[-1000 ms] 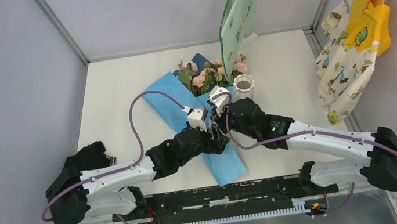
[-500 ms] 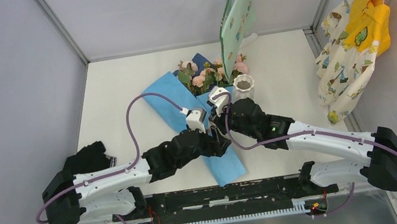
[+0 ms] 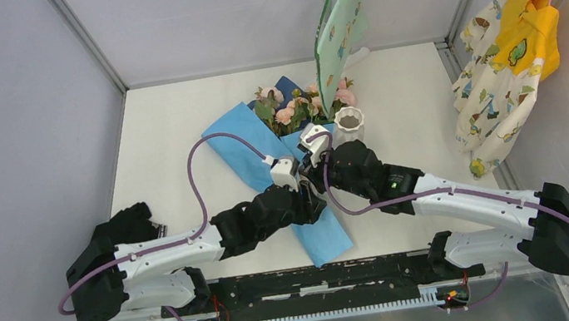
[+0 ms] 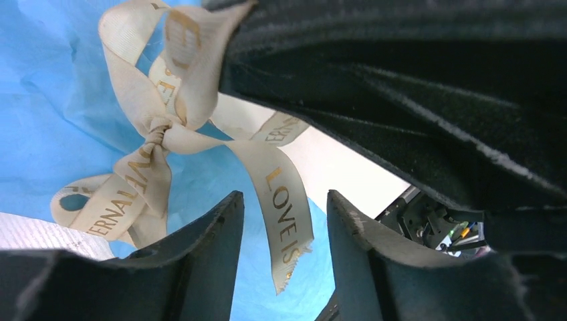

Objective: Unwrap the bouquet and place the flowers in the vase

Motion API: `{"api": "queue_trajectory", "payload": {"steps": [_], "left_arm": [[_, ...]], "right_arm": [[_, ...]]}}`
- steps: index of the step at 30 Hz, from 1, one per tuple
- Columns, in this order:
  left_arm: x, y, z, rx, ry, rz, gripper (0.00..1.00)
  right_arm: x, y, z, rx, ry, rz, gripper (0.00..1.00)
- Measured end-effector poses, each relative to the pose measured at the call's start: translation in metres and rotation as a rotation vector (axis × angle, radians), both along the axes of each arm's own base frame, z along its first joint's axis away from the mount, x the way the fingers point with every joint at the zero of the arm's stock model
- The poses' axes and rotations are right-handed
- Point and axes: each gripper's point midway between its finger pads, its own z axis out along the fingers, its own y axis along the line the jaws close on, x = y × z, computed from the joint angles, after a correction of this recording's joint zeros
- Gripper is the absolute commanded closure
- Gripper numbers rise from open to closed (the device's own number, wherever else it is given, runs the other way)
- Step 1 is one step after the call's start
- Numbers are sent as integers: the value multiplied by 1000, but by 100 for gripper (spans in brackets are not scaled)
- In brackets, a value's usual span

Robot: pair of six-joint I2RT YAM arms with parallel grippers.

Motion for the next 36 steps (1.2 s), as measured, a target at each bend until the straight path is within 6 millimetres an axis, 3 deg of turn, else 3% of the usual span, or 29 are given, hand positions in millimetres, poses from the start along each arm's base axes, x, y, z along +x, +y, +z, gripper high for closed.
{"api": "queue_trajectory", "payload": {"steps": [2,4,5,7,9,17,21,29,36], "left_arm": [[2,2,1,6,-7,14,56],[5,2,3,9,-12,25,78],[6,3,5,11,-19,32,84],[8,2,8,14,-27,36,94],[10,1,10,13,-30,42,98],[10,9,1,62,-18,57,98],[9,28,6,84,-22,99,98],[13,107,57,14,-96,323,98],[13,158,61,39,-115,466,98]], "right_arm": [[-1,0,-1,3,3,3,100],[-2,0,-3,2,8,8,100],[-3,0,-5,0,11,8,100],[-4,0,-7,-2,17,10,100],[-4,0,-9,0,22,9,100],[-3,-1,-11,6,24,-1,100],[0,-8,-13,-1,15,-41,100],[7,-21,-19,-23,4,-113,100],[4,-26,-36,-46,32,-125,100]]}}
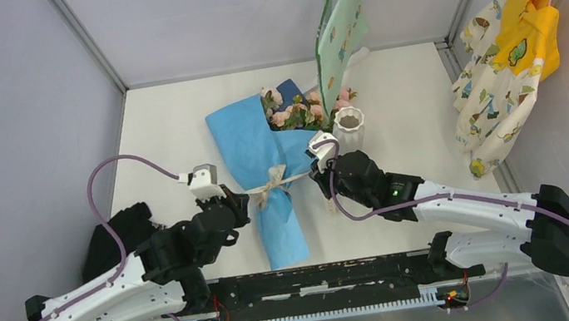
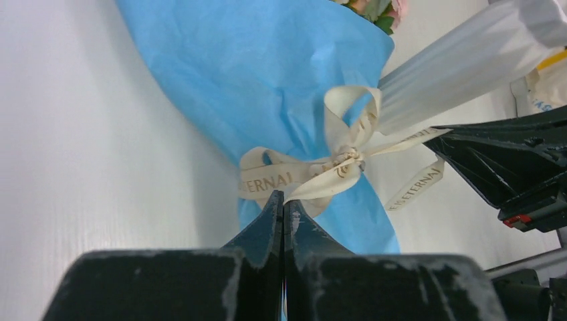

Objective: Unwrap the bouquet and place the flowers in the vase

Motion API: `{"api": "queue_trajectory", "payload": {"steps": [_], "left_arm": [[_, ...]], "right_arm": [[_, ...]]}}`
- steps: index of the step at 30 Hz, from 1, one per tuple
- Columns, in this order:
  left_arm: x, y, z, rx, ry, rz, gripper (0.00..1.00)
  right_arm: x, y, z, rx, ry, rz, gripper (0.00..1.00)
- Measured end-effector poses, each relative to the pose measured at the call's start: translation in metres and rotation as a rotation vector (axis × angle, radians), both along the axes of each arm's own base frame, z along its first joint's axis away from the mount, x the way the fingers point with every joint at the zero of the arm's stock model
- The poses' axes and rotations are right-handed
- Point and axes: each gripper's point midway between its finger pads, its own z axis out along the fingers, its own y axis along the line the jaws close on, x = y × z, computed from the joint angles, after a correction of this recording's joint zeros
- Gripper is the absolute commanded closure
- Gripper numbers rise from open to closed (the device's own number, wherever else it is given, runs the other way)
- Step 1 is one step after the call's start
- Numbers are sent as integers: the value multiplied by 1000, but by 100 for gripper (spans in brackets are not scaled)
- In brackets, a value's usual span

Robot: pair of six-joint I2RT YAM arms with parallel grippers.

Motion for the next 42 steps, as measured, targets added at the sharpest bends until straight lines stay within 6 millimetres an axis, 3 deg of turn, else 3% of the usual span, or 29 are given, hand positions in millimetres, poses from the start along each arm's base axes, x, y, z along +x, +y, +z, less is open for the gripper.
{"api": "queue_trajectory", "payload": {"steps": [5,20,24,29,42], "left_arm": [[-1,26,4,3,-9,79,98],[-7,99,27,-65,-45,303,98],[-10,119,41,-113,-70,352,98],[-13,134,45,-133,-74,392,98],[-21,165,57,-167,-93,452,98]], "right_arm": [[-1,-7,-13,-28,11,-21,100],[-12,-63,-64,-178,57,-152,100],[-13,-71,-67,-186,62,-175,100],[-16,-80,-69,-188,66,-204,100],[-19,-140,-74,-271,71,-411,100]]}}
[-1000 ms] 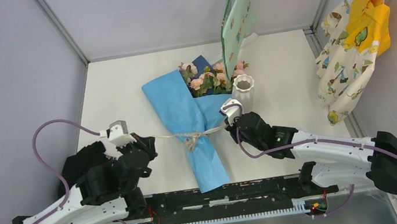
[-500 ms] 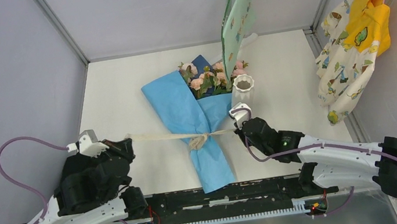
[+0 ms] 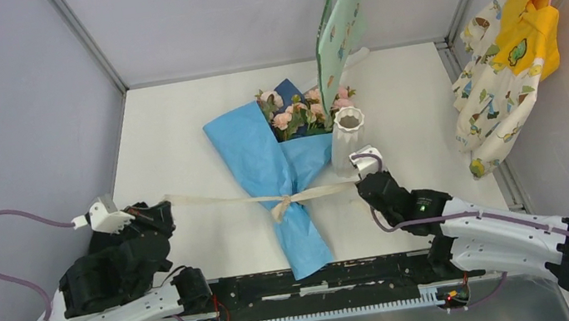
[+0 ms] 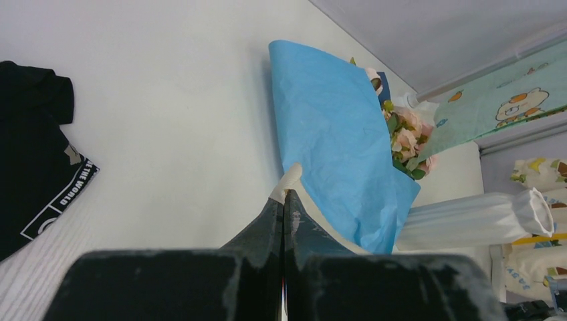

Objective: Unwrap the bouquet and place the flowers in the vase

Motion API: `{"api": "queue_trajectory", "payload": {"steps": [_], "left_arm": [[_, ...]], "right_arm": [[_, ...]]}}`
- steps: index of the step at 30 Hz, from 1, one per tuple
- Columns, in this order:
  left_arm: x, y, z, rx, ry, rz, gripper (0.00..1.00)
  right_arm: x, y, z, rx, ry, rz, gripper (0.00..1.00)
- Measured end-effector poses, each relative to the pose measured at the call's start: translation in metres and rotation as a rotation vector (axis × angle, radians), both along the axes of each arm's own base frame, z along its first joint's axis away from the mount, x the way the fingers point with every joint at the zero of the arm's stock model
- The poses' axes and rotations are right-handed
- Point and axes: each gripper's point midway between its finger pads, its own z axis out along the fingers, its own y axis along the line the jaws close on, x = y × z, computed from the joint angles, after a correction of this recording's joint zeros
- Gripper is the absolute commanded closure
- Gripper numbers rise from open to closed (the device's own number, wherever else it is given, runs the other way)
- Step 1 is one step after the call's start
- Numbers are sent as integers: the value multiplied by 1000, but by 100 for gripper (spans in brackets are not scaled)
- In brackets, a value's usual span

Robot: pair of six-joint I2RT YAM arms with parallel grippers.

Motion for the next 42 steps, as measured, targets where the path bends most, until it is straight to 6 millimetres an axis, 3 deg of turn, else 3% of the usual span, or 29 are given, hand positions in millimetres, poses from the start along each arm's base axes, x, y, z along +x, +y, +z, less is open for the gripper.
{"api": "queue_trajectory", "payload": {"steps": [5,14,24,35,39,42], "left_arm": [[-1,10,2,6,-11,26,98],[-3,20,2,2,-14,53,98],[-8,31,9,-55,-26,63,98],[-8,37,20,-75,-53,82,98],[-8,39,23,-89,-59,83,98],[-9,42,29,-107,-66,83,93]], "right_arm": [[-2,-32,0,-57,-4,-110,100],[-10,-70,4,-96,-6,-274,100],[-13,-96,56,51,-129,-445,100],[-30,-140,110,209,-265,-606,100],[-32,-144,118,226,-280,-612,98],[-30,-141,119,230,-280,-600,90]]}}
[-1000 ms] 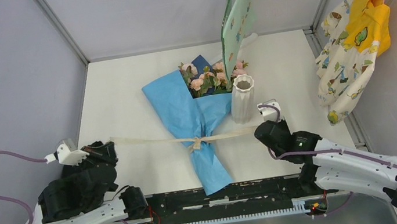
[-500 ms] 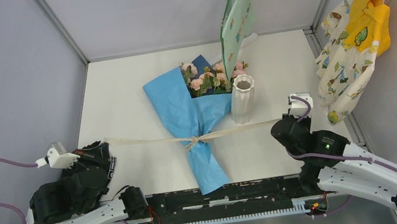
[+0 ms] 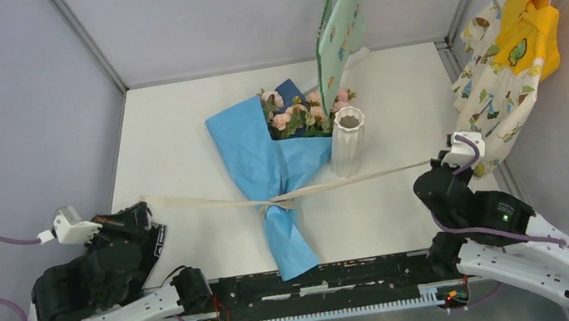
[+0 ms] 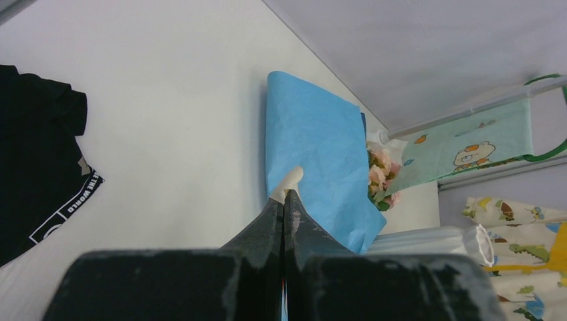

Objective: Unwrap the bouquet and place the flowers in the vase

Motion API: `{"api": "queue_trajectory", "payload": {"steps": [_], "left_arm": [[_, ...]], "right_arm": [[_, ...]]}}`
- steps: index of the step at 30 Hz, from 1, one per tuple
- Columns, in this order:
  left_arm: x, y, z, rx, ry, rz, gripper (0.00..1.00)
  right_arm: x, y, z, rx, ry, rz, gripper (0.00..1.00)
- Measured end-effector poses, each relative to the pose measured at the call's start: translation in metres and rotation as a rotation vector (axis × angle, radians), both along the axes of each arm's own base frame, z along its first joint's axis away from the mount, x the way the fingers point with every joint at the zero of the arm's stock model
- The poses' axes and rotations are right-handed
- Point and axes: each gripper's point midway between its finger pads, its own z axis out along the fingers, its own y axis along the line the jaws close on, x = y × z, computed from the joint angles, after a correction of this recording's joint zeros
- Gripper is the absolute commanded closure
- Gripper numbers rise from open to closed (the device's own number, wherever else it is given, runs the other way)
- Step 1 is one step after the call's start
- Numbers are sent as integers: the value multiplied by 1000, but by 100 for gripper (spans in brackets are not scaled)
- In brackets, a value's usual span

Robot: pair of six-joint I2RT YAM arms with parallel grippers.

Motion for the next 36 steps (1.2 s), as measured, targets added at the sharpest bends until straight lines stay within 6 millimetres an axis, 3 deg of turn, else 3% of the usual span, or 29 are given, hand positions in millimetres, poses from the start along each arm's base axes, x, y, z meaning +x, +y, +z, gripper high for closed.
{"api": "queue_trajectory", "payload": {"steps": [5,7,11,13,17,22,27,32,36], "left_arm": [[1,-3,16,33,-17,-26,65],[5,-13,25,64,-26,-51,51],[16,-55,43,127,-38,-158,29],[20,-76,48,151,-47,-207,23],[30,-114,45,213,-47,-287,22],[37,-146,22,276,-7,-345,22],[36,-160,-23,298,36,-393,21],[32,-177,-75,319,104,-455,21],[34,-196,-95,352,157,-489,22]], "right_arm": [[8,16,-8,-24,22,49,65],[12,25,-12,-37,37,81,58],[21,49,-12,-31,43,173,47],[26,65,-11,-12,34,238,44],[35,105,-15,10,46,399,46],[39,175,-44,35,122,669,51],[18,232,-95,68,239,924,52],[5,271,-109,107,273,1079,52],[-5,293,-112,139,275,1168,53]]}}
